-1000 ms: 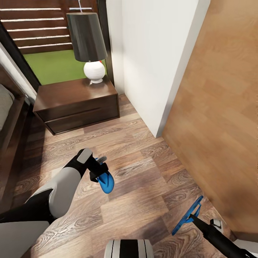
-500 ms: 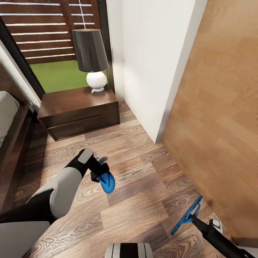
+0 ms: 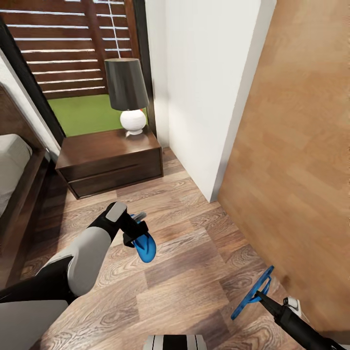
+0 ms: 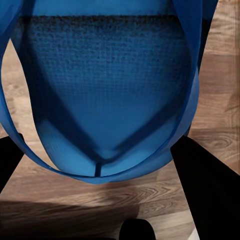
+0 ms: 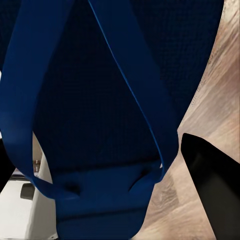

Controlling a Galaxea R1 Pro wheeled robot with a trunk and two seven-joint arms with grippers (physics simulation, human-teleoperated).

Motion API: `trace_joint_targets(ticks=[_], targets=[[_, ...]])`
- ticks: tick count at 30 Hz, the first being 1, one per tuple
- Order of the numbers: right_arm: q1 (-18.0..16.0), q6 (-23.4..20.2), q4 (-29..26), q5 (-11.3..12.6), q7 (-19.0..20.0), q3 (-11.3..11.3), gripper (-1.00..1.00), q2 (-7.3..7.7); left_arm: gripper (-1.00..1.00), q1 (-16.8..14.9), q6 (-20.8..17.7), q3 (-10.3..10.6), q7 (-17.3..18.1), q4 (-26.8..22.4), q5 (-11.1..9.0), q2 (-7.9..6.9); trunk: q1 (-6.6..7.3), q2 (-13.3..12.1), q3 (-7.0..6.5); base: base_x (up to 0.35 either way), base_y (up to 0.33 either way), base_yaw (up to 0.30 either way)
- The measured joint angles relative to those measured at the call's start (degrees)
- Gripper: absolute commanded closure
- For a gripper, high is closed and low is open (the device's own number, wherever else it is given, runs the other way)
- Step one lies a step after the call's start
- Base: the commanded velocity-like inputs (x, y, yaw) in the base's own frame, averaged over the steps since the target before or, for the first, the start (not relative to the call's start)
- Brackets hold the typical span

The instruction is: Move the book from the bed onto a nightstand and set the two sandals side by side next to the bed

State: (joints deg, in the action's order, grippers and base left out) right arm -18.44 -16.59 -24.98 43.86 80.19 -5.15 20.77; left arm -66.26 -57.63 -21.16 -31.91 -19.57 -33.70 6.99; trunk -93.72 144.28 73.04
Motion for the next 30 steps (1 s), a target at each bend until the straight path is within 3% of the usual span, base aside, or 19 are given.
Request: trace_joint_targets(ticks=[30], targets=[[0.0, -0.03, 0.0, 0.06, 0.0, -0.16, 1.0, -0.21, 1.0, 0.3, -0.35, 0.05, 0.08, 2.39, 0.19, -0.66, 0.77, -0.4, -6.65, 0.0, 0.0, 0.0]])
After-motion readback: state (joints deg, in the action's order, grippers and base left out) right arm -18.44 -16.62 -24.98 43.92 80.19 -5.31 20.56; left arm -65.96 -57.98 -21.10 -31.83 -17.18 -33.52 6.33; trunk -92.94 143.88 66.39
